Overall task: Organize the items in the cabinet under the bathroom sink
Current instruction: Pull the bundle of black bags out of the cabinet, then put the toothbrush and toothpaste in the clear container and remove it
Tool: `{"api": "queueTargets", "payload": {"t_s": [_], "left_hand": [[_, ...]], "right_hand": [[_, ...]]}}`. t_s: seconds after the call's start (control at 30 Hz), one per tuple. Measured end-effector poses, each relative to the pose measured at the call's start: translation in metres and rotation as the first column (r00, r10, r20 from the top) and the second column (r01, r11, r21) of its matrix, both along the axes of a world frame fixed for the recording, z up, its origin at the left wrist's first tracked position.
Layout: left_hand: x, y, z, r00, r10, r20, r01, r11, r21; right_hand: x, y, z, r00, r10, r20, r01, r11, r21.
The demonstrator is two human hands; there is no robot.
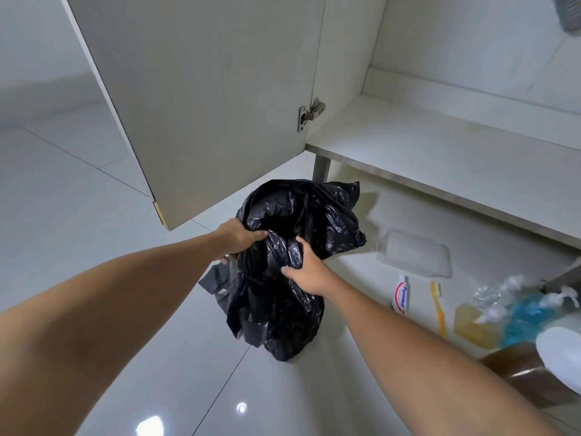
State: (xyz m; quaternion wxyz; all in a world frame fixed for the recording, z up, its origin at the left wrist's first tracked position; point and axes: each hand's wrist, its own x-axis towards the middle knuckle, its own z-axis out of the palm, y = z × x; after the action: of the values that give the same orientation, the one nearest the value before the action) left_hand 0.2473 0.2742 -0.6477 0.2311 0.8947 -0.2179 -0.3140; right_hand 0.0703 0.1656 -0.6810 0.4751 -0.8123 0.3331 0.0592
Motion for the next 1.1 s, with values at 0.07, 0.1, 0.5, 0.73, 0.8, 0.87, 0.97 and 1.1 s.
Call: {"api": "queueTargets", "payload": {"t_s": [0.07,0.1,0.5,0.73,0.8,0.87,0.97,1.1], "left_hand": [[-0.003,-0.002,0.003,0.998,-0.007,0.058,0.004,0.999,0.039],[-0.004,-0.003,0.006,0.993,-0.007,0.117,0.000,0.999,0.055],[-0.060,-0.021,0.059,0.772,-0.317,0.552,0.179,0.940,0.290],[-0.117,-0.063,0.073,0.504,-0.557,0.660,0.486,0.815,0.316],[-0.130,-0.077,0.066,0.441,-0.627,0.642,0.559,0.751,0.351],[-0.141,-0.092,0.057,0.396,-0.673,0.625,0.620,0.698,0.359],[-0.158,-0.120,0.043,0.386,-0.695,0.607,0.683,0.657,0.318],[-0.176,-0.164,0.015,0.459,-0.699,0.549,0.701,0.664,0.260]], "right_hand": [[0.003,-0.001,-0.005,1.000,0.020,0.007,-0.019,0.999,-0.049],[0.003,-0.001,-0.005,1.000,0.008,0.015,-0.007,0.996,-0.085],[-0.076,-0.029,0.046,0.995,-0.085,0.057,0.101,0.903,-0.417],[-0.145,-0.085,0.044,0.936,-0.351,0.015,0.326,0.854,-0.406],[-0.152,-0.100,0.035,0.887,-0.460,0.037,0.442,0.823,-0.356],[-0.153,-0.115,0.026,0.817,-0.575,0.049,0.561,0.772,-0.299],[-0.148,-0.137,0.007,0.691,-0.719,0.073,0.720,0.676,-0.158],[-0.139,-0.163,-0.020,0.468,-0.881,0.070,0.861,0.472,0.189]]}}
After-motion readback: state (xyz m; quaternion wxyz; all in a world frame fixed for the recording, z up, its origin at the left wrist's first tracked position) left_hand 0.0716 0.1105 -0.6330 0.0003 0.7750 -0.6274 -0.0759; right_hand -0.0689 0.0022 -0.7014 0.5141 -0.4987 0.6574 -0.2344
